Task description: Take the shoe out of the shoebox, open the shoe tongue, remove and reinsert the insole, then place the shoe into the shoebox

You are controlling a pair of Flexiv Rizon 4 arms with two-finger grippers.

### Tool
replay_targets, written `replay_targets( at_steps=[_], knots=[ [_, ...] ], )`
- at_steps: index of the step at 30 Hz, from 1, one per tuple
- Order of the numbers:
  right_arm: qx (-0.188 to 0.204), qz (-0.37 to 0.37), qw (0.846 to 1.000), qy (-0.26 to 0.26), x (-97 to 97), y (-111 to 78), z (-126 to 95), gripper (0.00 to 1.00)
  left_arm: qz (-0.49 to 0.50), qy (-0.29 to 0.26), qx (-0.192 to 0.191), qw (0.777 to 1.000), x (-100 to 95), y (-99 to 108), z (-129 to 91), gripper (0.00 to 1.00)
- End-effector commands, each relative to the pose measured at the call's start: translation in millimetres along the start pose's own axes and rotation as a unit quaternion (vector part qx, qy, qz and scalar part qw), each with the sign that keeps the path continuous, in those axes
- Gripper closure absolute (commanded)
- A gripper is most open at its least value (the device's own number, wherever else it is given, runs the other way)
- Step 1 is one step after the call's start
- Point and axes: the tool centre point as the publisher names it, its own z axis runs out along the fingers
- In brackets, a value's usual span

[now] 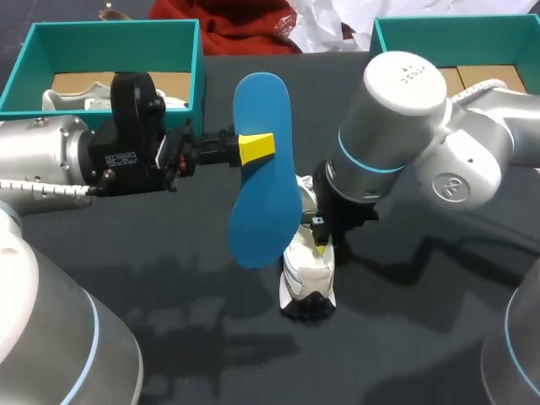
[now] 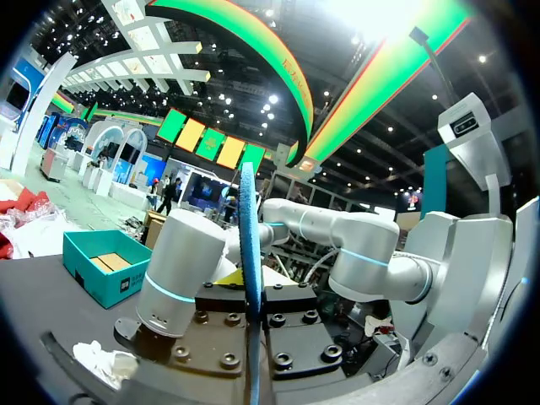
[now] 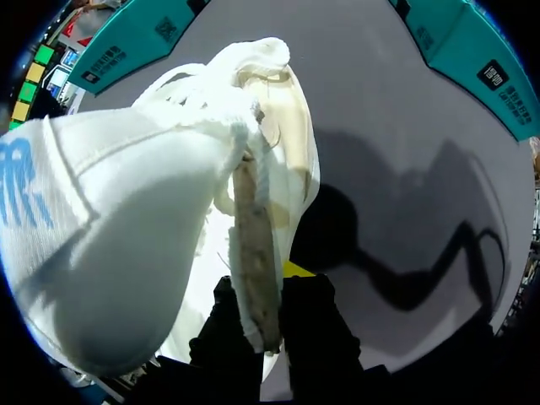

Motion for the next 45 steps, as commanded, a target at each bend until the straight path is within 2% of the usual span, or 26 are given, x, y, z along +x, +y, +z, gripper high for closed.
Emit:
replay_targets(
  at_steps=[1,7,8,9,12,13,21,24,37,40,41,43,45],
  knots=[
    [0.0,0.002,1.0,0.002,1.9,-1.8,7,1.0,0.0,-0.008,0.002,1.0,6.7,-3,8,1.0],
    [0.006,0.004,1.0,-0.001,3.0,-3.7,11,0.98,0.0,-0.008,0.002,1.0,6.7,-3,8,1.0],
    [0.006,0.004,1.0,-0.001,3.3,-4.3,10,0.82,0.0,-0.008,0.002,1.0,6.7,-3,8,1.0],
    [0.005,0.003,1.0,0.004,3.6,-5.1,10,0.71,0.0,-0.008,0.002,1.0,6.7,-3,8,1.0],
    [-0.001,-0.002,1.0,0.006,4.9,-6.6,-1,0.06,0.0,-0.008,0.002,1.0,6.7,-3,8,1.0],
    [-0.004,-0.004,1.0,0.007,4.5,-7.4,-7,0.0,0.0,-0.008,0.002,1.0,6.7,-3,8,1.0],
    [-0.023,-0.032,0.998,0.052,-3.6,-12.2,-52,0.0,0.0,-0.008,0.002,1.0,6.7,-3,8,1.0],
    [-0.011,-0.093,0.988,0.119,-6.2,-9.8,-67,0.0,0.0,-0.008,0.002,1.0,6.7,-3,8,1.0],
    [-0.011,-0.093,0.988,0.119,-6.2,-9.8,-67,0.0,0.0,-0.008,0.002,1.0,6.7,-3,8,1.0],
    [-0.028,-0.065,0.978,0.195,-9.9,-5.8,-84,0.0,0.0,-0.008,0.002,1.0,6.7,-3,8,1.0],
    [-0.035,-0.056,0.977,0.202,-11.8,-4.9,-90,0.0,0.0,-0.008,0.002,1.0,6.7,-3,8,1.0],
    [-0.038,-0.042,0.964,0.261,-14.2,-3.7,-103,0.0,0.0,-0.008,0.002,1.0,6.7,-3,8,1.0],
    [-0.059,-0.028,0.956,0.284,-17.1,-4.4,-116,0.0,0.0,-0.008,0.002,1.0,6.7,-3,8,1.0]
  ],
)
